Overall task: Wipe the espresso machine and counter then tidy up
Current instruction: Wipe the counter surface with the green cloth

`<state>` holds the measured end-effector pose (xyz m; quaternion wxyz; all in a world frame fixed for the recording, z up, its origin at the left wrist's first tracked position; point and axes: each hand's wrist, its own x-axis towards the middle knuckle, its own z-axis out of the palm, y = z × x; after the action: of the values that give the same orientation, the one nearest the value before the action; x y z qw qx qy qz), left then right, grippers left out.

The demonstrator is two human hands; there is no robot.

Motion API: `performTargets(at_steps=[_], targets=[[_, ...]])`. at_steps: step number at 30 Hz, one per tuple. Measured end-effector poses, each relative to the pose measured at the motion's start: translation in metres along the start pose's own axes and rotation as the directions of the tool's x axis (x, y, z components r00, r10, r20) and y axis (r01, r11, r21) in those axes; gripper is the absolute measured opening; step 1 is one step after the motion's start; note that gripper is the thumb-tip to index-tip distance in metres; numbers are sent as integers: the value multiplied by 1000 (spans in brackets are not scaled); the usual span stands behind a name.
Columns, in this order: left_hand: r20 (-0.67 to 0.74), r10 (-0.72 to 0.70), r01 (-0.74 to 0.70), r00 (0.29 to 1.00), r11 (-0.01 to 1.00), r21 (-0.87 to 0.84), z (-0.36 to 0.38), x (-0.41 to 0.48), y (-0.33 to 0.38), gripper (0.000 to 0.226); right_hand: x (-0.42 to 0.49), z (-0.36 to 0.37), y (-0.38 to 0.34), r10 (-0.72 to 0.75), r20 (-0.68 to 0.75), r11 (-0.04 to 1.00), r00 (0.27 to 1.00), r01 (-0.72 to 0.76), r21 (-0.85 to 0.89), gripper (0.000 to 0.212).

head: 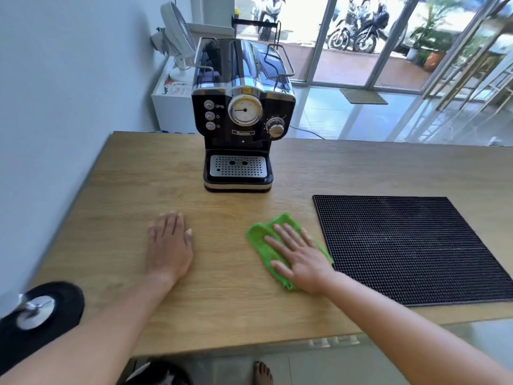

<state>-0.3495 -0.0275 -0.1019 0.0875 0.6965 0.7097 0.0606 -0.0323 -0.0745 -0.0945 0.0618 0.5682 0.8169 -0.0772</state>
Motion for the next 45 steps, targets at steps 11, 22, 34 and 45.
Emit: performTargets(at_steps=[11,22,34,45], targets=[[-27,-255,255,967,966,28,2,-9,-51,60,84,-7,-129,78,47,991,996,-83,103,69],[-64,-240,243,969,969,39,5,-10,-53,60,45,-4,-37,119,-8,992,993,-118,32,68],[-56,-243,246,968,968,44,5,-11,-50,59,33,6,-112,-322,37,947,946,322,13,63],[-42,-256,258,966,965,46,6,-11,-49,59,86,-10,-82,325,65,925,943,-332,184,67]])
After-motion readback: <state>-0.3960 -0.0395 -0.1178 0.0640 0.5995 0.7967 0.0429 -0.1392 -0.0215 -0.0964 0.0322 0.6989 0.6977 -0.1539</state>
